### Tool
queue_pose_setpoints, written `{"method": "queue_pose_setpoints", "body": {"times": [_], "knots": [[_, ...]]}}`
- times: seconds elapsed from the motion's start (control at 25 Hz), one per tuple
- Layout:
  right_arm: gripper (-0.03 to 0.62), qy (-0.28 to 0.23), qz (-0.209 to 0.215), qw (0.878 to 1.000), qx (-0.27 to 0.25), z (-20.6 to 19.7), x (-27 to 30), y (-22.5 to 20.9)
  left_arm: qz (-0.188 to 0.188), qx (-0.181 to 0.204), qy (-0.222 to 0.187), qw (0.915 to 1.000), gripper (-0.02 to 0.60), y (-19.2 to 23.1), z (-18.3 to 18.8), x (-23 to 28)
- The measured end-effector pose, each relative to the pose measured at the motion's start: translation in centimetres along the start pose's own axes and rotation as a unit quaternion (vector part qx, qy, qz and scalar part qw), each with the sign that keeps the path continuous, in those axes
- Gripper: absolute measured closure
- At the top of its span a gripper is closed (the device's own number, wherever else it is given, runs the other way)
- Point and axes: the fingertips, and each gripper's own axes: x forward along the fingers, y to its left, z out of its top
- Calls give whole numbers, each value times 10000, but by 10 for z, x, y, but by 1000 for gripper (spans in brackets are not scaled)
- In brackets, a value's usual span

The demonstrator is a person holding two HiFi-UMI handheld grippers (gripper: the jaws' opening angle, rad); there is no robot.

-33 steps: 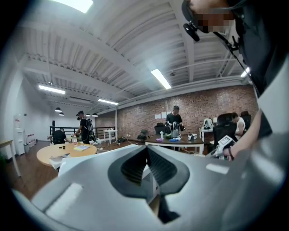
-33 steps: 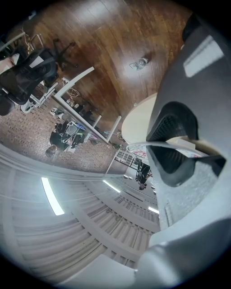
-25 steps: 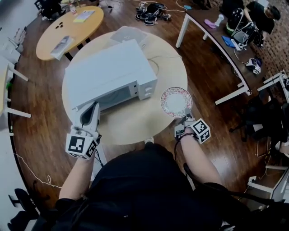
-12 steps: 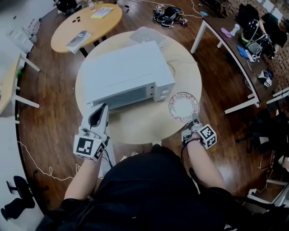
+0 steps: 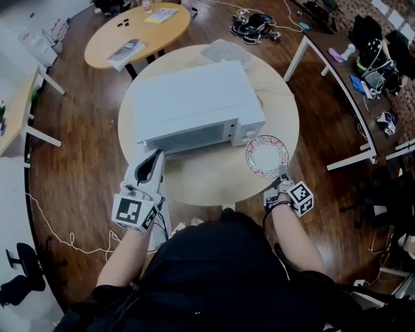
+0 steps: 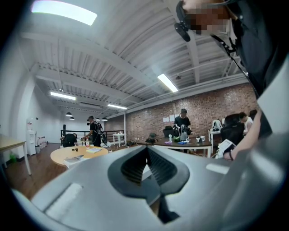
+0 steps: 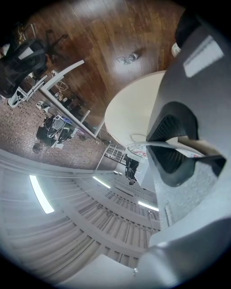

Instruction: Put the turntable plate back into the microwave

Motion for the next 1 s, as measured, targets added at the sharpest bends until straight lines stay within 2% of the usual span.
{"method": "queue_pose_setpoints", "body": {"times": [1.0], "knots": [[576, 532, 166, 9984, -82, -58, 8, 24, 259, -73, -170, 9995, 578, 12, 8, -46]]}}
